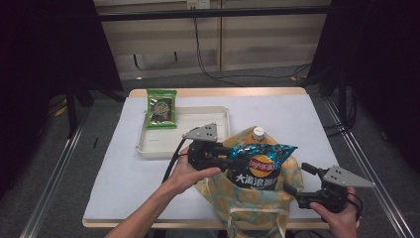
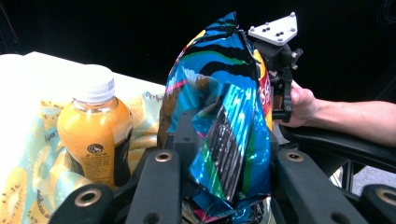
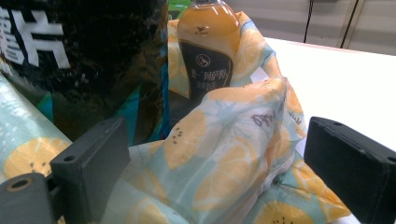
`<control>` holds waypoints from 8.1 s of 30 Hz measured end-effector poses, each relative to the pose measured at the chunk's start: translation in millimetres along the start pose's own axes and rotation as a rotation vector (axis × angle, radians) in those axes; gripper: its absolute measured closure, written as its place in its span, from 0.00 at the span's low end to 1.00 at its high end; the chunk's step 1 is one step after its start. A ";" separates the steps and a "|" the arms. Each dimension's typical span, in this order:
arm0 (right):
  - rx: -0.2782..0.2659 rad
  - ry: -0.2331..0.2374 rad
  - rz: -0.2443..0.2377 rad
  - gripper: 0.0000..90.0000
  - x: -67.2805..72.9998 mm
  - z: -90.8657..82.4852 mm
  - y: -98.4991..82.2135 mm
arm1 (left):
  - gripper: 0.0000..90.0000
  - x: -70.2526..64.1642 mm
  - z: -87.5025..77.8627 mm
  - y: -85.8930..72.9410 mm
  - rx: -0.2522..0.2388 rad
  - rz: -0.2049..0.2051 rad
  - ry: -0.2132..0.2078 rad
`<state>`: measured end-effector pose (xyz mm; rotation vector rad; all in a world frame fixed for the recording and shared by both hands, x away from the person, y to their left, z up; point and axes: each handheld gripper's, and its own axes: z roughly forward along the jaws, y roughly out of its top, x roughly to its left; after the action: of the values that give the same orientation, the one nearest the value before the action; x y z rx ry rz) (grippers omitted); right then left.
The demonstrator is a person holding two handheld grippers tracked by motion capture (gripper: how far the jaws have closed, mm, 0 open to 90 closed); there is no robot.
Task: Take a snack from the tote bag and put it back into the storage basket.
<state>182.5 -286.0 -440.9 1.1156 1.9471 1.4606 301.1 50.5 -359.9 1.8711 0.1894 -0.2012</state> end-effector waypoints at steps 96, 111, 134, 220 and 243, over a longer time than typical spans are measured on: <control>-0.012 0.026 0.006 0.02 2.1 4.6 1.6 | 0.81 57.2 -122.3 56.0 -0.243 -0.053 0.222; -0.011 0.028 -0.004 0.02 2.4 1.5 0.6 | 0.81 88.0 -130.0 48.4 -0.192 -0.072 0.324; -0.024 0.048 -0.007 0.00 2.8 2.8 1.4 | 0.81 125.2 -124.5 27.9 -0.127 -0.107 0.374; -0.080 0.087 -0.006 0.00 4.2 1.5 -2.2 | 0.28 232.1 -103.9 14.6 -0.019 -0.253 0.662; -0.065 0.080 -0.004 0.00 4.2 4.5 -2.2 | 0.49 176.2 -120.5 2.7 -0.032 -0.156 0.562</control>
<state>182.8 -280.2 -444.0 1.0389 1.9392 1.5776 478.2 169.6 -362.4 1.8429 0.7194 0.2278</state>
